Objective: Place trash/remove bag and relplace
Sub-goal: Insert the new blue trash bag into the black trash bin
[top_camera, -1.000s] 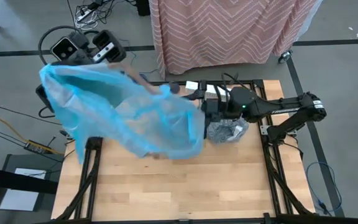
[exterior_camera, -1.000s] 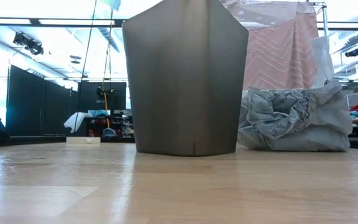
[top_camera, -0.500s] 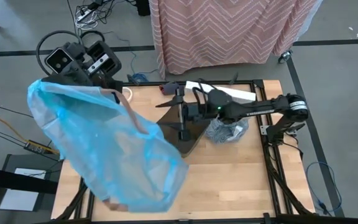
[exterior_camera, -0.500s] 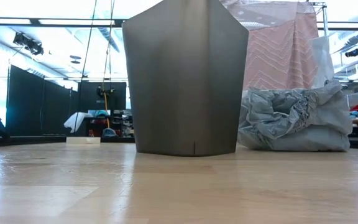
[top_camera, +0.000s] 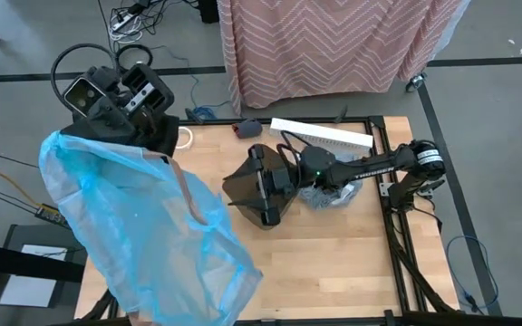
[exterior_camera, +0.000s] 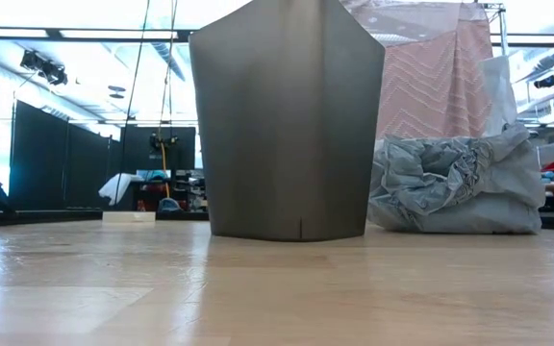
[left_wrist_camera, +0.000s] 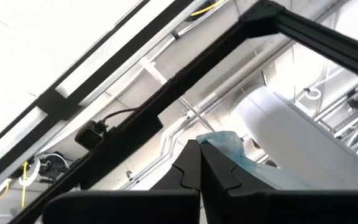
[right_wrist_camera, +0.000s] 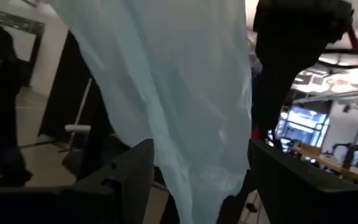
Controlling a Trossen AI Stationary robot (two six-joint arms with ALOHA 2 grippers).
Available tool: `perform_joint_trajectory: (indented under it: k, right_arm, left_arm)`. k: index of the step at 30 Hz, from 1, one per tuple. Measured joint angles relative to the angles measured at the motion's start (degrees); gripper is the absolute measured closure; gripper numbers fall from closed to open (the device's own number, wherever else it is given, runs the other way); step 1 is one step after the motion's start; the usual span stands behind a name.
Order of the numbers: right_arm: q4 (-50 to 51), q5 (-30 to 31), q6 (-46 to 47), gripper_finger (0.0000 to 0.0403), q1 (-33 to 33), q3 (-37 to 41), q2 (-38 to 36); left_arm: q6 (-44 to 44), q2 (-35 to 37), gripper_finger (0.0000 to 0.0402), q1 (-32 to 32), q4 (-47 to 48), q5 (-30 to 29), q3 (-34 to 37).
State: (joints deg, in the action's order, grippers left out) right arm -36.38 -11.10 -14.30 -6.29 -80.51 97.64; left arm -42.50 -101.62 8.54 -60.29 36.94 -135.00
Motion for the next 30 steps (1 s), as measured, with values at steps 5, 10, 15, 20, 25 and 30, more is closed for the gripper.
perform_joint_trajectory:
  k: [5, 10, 15, 20, 25, 30]
  right_arm:
    - [-0.93, 2.96, -1.84, 0.0157, -1.3, 0.02, 1.78]
    - [-5.08, 5.02, -0.96, 0.0159, -1.5, 0.0, 4.64]
    - [-10.13, 14.74, -4.15, 0.0207, -2.01, -0.11, 7.25]
    - [-12.11, 16.41, -10.09, 0.0376, -3.54, -0.11, 7.59]
    - [-10.55, 24.72, -14.42, 0.04, -6.11, -0.12, 5.49]
    - [-7.17, 49.69, -28.5, 0.0402, -10.3, -0.11, 3.69]
  left_arm:
    - [3.39, -0.25, 0.0399, 0.0, 0.01, 1.34, 0.0]
    - [4.54, -0.63, 0.0399, 0.0, 1.72, 1.46, 0.02]
    - [4.74, -1.27, 0.0399, 0.0, 2.29, 1.43, 0.06]
    - [4.78, -1.23, 0.0398, -0.02, 3.76, 1.58, 0.11]
    - [5.84, -1.17, 0.0398, -1.46, 5.71, 5.11, 0.62]
    - [6.42, -1.19, 0.0399, -2.62, 6.92, 2.91, 4.69]
